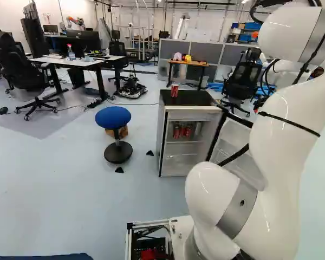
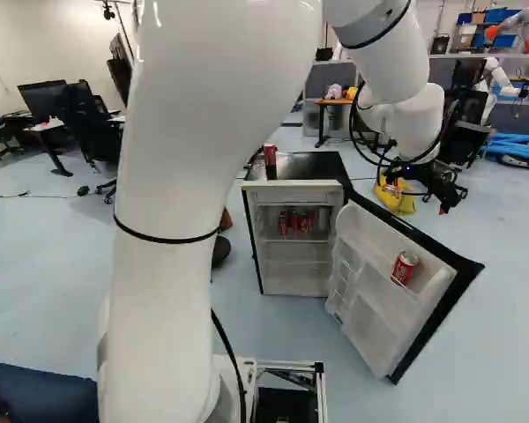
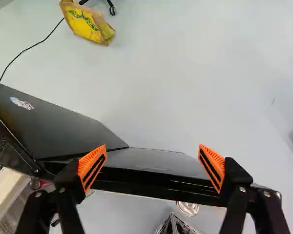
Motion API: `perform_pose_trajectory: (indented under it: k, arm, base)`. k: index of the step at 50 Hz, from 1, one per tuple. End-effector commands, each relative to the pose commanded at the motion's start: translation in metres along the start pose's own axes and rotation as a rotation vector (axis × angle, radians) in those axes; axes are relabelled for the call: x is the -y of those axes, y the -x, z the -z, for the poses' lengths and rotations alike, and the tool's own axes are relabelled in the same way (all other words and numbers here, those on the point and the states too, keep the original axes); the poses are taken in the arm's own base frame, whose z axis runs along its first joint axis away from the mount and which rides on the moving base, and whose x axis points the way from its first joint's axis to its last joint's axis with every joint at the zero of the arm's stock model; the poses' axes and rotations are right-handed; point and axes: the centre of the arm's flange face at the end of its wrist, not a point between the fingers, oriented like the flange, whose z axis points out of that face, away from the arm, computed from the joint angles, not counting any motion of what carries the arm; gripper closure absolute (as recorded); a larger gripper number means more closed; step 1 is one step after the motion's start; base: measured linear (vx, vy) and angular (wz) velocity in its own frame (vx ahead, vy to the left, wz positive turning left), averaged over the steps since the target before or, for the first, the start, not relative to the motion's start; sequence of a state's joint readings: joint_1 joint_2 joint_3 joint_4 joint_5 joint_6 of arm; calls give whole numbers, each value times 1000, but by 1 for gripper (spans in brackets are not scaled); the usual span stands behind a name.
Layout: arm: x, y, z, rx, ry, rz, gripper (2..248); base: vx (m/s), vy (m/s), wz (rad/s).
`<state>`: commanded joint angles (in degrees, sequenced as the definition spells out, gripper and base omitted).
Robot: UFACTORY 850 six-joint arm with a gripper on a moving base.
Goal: Grab a drink from the fridge
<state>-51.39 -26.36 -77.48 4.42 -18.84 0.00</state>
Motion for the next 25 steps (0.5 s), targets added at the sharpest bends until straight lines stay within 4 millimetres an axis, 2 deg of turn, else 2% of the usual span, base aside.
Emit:
perform_pose_trajectory:
  k: [25]
  arm:
    - [-1, -31, -30, 66, -1, -3, 3]
  base:
    - [0, 0, 0]
